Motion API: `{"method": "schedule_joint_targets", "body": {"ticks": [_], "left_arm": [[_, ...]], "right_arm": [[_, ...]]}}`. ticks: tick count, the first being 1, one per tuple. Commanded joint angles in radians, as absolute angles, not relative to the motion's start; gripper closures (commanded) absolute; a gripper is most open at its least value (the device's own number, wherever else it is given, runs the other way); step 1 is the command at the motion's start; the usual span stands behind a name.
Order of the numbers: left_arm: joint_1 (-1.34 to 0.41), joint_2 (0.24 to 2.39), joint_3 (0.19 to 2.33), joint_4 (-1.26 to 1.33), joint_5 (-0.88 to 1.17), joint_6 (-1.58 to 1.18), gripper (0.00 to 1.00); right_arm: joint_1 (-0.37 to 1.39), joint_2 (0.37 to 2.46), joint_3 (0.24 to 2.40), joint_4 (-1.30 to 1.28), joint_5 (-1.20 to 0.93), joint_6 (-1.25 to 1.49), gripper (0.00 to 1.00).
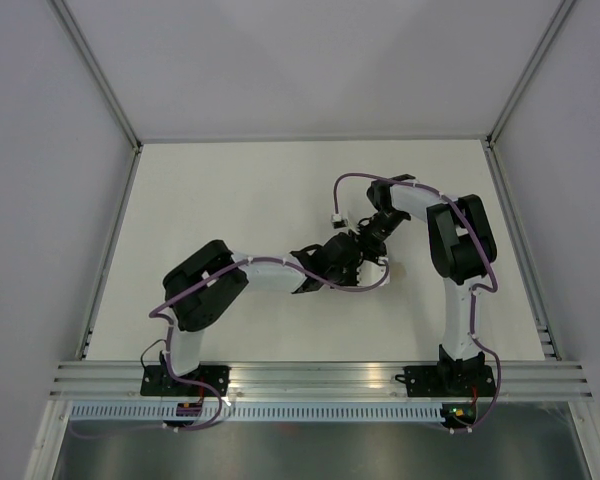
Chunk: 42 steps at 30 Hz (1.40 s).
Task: Fold the napkin, place the utensils inside, and roll it up
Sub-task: Roll the napkin at the center of the board.
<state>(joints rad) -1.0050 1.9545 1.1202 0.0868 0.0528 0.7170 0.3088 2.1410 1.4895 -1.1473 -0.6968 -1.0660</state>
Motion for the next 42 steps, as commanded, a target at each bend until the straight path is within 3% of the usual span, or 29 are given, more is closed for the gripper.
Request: {"method": "schedule_joint_targets", "body": {"ticks": [1, 3, 6, 8, 11, 29, 42], "left_arm": [[-0.999, 2.002, 1.166, -0.037, 0.132, 0.64, 0.8], [-0.994, 2.011, 1.184, -0.067, 0.158, 0.614, 0.84], [-0.986, 2.011, 1.201, -0.101, 0.201, 0.58, 0.97], [-0.982, 2.01, 1.207, -0.117, 0.224, 0.555, 0.98], [-0.974, 2.002, 1.207, -0.127, 0.265, 0.523, 0.98], [-0.882, 2.046, 1.301, -0.264, 0.534, 0.385, 0.98], [-0.753, 2.258, 1.546, -0.564, 0.801, 0.336, 0.95]], "right_arm": [[0.318, 2.227, 1.445, -1.085, -0.604, -1.104, 0.85], [0.313, 2.214, 1.447, -1.086, -0.614, -1.103, 0.72], [0.304, 2.181, 1.459, -1.083, -0.632, -1.086, 0.55], [0.296, 2.145, 1.46, -1.069, -0.652, -1.062, 0.46], [0.282, 2.091, 1.456, -1.03, -0.676, -1.01, 0.42], [0.036, 1.717, 1.234, -0.565, -0.802, -0.551, 0.37], [0.026, 1.16, 0.725, -0.37, -0.766, -0.814, 0.34]]}}
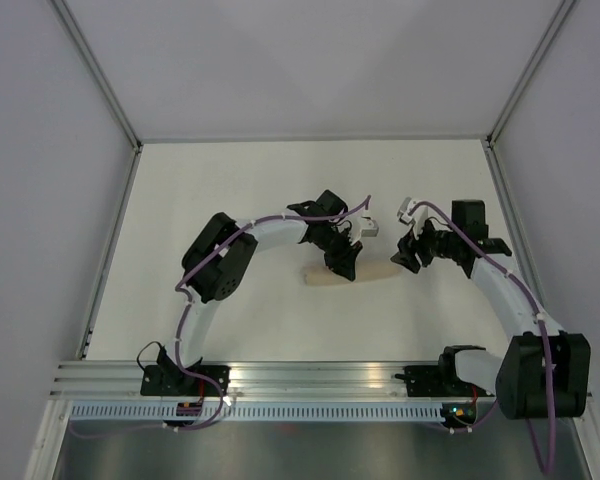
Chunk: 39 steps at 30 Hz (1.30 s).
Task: Fold the napkin, place the utensils inside, and roll it up
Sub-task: Roll the napkin at the center of the board.
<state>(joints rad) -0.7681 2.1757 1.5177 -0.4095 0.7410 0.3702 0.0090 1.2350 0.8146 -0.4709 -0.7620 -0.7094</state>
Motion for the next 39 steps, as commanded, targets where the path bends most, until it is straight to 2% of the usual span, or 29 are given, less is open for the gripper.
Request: {"method": "schedule_joint_targets", "body": {"ticks": [1, 10, 27, 30, 31, 32, 33, 34, 35, 39], "left_arm": [[-0.752, 2.264, 1.552, -0.572, 0.805, 0.334, 0.95], [-0.739, 2.373, 1.707, -0.732, 0.854, 0.345, 0.93], [-0.724, 2.462, 1.81, -0.847, 0.922, 0.368, 0.87], [-0.721, 2.462, 1.813, -0.854, 0.936, 0.374, 0.83], [-0.719, 2.462, 1.813, -0.857, 0.937, 0.38, 0.82], [-0.721, 2.459, 1.813, -0.859, 0.939, 0.38, 0.76], [-0.718, 2.451, 1.813, -0.858, 0.939, 0.382, 0.73], [-0.712, 2.447, 1.813, -0.859, 0.946, 0.383, 0.67], [-0.707, 2.439, 1.815, -0.858, 0.95, 0.383, 0.65], [-0.672, 2.367, 1.775, -0.722, 0.973, 0.301, 0.56]], "right_arm": [[0.043, 1.126, 0.704, -0.364, -0.738, -0.846, 0.33], [0.363, 1.115, 0.52, -0.158, -0.438, -0.908, 0.29], [0.595, 1.321, 0.503, -0.011, -0.23, -0.956, 0.28], [0.6, 1.36, 0.525, -0.011, -0.213, -0.951, 0.32], [0.6, 1.37, 0.529, -0.014, -0.209, -0.95, 0.36], [0.601, 1.382, 0.535, -0.014, -0.206, -0.951, 0.39], [0.6, 1.387, 0.534, -0.014, -0.206, -0.951, 0.44], [0.6, 1.39, 0.535, -0.015, -0.201, -0.951, 0.56], [0.6, 1.393, 0.537, -0.017, -0.202, -0.953, 0.62], [0.6, 1.407, 0.554, -0.073, -0.206, -0.953, 0.78]]}}
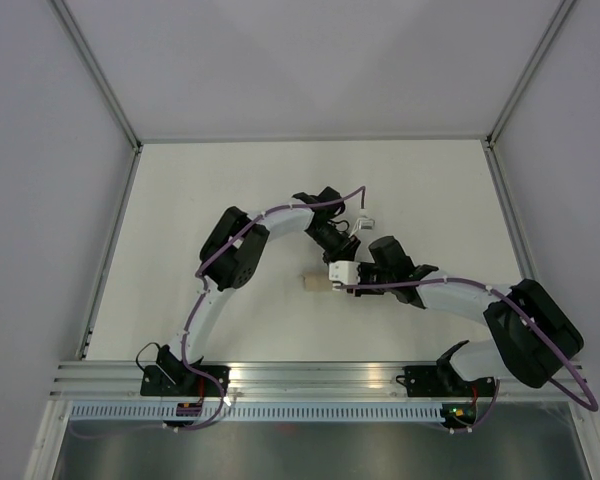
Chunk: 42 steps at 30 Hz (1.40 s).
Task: Fold the napkin, place the utensils inside, and roll it up
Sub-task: Roll the napkin at the center of the board.
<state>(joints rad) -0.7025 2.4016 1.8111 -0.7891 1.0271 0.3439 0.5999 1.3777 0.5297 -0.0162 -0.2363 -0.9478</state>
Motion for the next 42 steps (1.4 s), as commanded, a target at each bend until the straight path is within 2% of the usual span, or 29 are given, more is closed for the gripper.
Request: {"method": "schedule_joint_targets", "body": {"ticks": [1, 2, 6, 12, 19, 25, 34, 42], "left_arm": [[-0.652, 2.323, 1.763, -0.685, 0.971, 0.276, 0.54], [-0.64, 2.301, 1.734, -0.64, 0.974, 0.25, 0.5], [-0.545, 2.2, 1.665, -0.372, 0.968, 0.057, 0.5], [-0.424, 2.031, 1.522, -0.109, 0.805, -0.194, 0.49], [-0.388, 1.777, 1.301, -0.005, 0.364, -0.363, 0.5], [-0.391, 1.591, 1.076, 0.1, 0.186, -0.54, 0.49], [-0.475, 1.545, 0.948, 0.133, 0.045, -0.623, 0.5], [-0.592, 1.644, 0.923, 0.198, -0.084, -0.715, 0.49]], "right_arm": [[0.598, 1.41, 0.561, -0.09, -0.207, -0.951, 0.8], [0.598, 1.419, 0.575, -0.107, -0.216, -0.95, 0.81], [0.598, 1.433, 0.617, -0.192, -0.238, -0.931, 0.85], [0.6, 1.479, 0.699, -0.31, -0.268, -0.873, 0.87], [0.6, 1.597, 0.828, -0.417, -0.267, -0.755, 0.89], [0.589, 1.71, 0.916, -0.44, -0.27, -0.629, 0.9], [0.505, 1.864, 1.018, -0.422, -0.357, -0.454, 0.89], [0.44, 2.008, 1.12, -0.451, -0.439, -0.284, 0.91]]}}
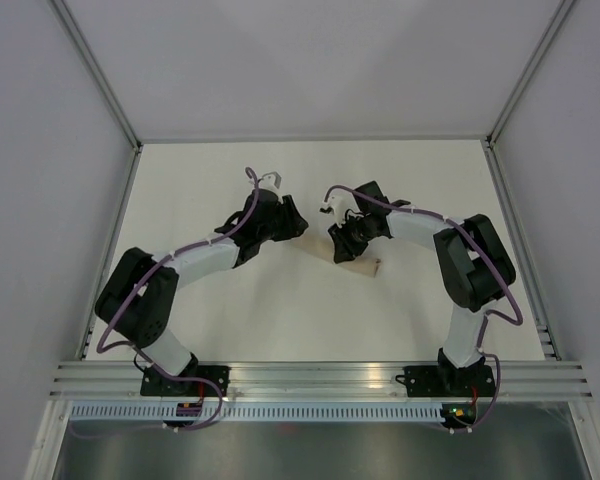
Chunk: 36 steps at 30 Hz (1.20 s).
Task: Fold the napkin, place the utensils inside, and roll it up
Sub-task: Roll the napkin at the center of the board.
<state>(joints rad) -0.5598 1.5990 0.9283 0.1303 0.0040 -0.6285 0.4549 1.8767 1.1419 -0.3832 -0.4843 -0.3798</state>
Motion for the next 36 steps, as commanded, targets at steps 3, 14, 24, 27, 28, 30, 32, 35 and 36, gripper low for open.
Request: {"method": "schedule_joint_targets", "body": {"ticks": [3, 14, 24, 27, 28, 30, 32, 35, 36], "left_arm": [[-0.615, 1.704, 0.948, 0.207, -0.101, -0.755, 0.49], [-0.693, 1.782, 1.0, 0.192, -0.244, -0.879, 0.43], [-0.752, 1.784, 1.002, 0.12, -0.333, -0.943, 0.42], [-0.767, 1.761, 0.997, 0.072, -0.368, -0.96, 0.4], [-0.772, 1.755, 0.996, 0.069, -0.377, -0.963, 0.4], [-0.781, 1.73, 0.985, 0.04, -0.391, -0.971, 0.39], [-0.791, 1.714, 0.956, 0.035, -0.409, -0.985, 0.38], [-0.795, 1.7, 0.931, 0.034, -0.408, -1.006, 0.38], [-0.798, 1.706, 0.93, 0.034, -0.407, -1.011, 0.37]], "right_arm": [[0.423, 2.035, 1.167, -0.492, -0.488, -0.252, 0.9], [0.42, 2.04, 1.178, -0.428, -0.563, -0.077, 0.9], [0.41, 2.071, 1.203, -0.373, -0.653, 0.04, 0.89], [0.41, 2.072, 1.203, -0.364, -0.658, 0.046, 0.89], [0.41, 2.072, 1.203, -0.361, -0.658, 0.054, 0.9], [0.405, 2.072, 1.198, -0.35, -0.661, 0.061, 0.89], [0.402, 2.072, 1.19, -0.342, -0.66, 0.071, 0.9], [0.399, 2.077, 1.184, -0.33, -0.66, 0.084, 0.9], [0.399, 2.082, 1.187, -0.331, -0.664, 0.084, 0.9]]}}
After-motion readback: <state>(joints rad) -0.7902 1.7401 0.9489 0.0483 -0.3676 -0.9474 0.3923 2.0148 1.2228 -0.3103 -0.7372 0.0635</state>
